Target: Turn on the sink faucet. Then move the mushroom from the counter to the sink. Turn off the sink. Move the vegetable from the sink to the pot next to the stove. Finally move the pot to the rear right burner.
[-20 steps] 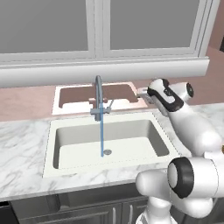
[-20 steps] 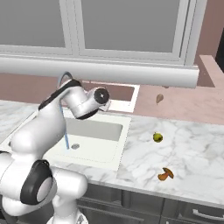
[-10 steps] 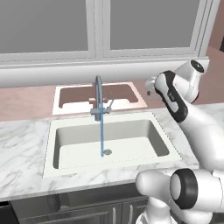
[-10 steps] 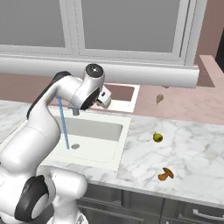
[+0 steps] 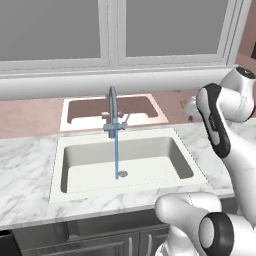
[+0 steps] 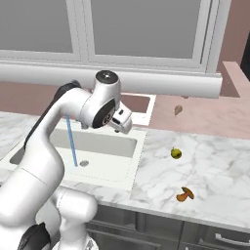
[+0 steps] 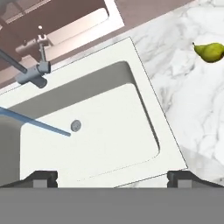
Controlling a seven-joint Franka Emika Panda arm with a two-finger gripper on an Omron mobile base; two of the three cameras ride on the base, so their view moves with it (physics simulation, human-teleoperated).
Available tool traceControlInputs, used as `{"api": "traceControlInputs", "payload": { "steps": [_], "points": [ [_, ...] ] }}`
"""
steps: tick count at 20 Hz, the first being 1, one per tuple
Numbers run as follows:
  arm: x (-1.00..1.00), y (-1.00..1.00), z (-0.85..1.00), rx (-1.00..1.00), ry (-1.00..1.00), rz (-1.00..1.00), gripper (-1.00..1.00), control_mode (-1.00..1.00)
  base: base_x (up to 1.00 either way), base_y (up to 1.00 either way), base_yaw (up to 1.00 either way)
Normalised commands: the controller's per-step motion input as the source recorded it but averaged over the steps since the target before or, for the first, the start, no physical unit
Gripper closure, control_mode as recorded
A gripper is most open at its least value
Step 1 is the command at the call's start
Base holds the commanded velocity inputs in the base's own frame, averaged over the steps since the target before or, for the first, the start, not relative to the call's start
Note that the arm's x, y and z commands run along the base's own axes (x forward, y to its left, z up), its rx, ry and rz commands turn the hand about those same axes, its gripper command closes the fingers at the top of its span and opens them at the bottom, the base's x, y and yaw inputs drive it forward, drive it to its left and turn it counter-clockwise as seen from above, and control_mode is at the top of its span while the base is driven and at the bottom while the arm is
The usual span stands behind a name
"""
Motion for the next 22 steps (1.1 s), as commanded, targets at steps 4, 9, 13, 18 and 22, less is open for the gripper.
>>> {"api": "traceControlInputs", "payload": {
  "steps": [4, 9, 13, 18, 22],
  "points": [
    [-0.62, -0.61, -0.15, -0.06, 0.17, -0.03, -1.0, -1.0, 0.0, 0.0, 0.0],
    [-0.56, -0.71, -0.26, -0.03, 0.17, -0.04, -1.0, -1.0, 0.0, 0.0, 0.0],
    [-0.52, -0.87, -0.38, 0.0, 0.15, -0.04, -1.0, -1.0, 0.0, 0.0, 0.0],
    [-0.38, -0.77, -0.45, 0.0, 0.11, -0.05, -1.0, -1.0, 0.0, 0.0, 0.0],
    [-0.19, -0.58, -0.37, 0.0, 0.06, -0.13, -1.0, -1.0, 0.0, 0.0, 0.0]
  ]
}}
